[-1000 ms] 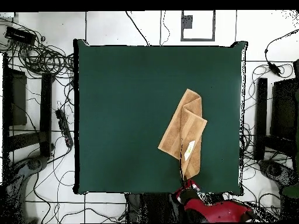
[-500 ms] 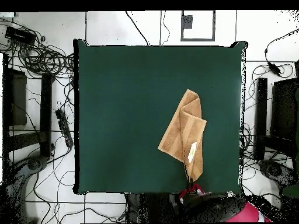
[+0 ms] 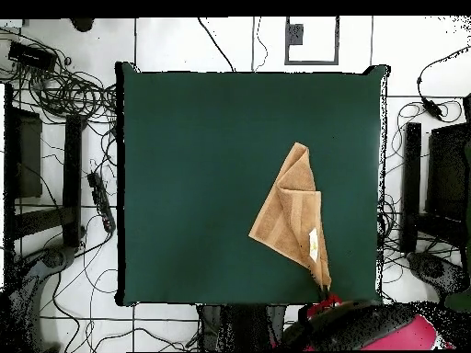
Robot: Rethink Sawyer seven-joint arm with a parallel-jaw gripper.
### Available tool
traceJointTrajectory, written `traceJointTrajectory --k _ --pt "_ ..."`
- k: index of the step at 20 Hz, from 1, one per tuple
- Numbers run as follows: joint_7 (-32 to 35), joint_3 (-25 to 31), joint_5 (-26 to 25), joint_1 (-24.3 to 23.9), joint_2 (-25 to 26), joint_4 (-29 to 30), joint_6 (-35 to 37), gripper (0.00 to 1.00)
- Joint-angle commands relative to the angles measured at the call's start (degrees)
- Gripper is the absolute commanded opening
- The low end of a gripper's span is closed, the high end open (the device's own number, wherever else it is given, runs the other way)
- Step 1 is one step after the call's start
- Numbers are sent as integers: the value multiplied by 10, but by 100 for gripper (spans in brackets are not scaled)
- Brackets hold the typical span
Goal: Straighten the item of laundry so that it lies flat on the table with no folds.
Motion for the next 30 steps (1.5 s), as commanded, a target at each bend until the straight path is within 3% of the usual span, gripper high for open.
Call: traceJointTrajectory --k 1,14,30 --pt "91 31 -113 -6 -44 -110 62 0" --pt "270 62 -298 -14 -61 -192 81 0" --pt "396 55 -396 -8 14 -313 25 0"
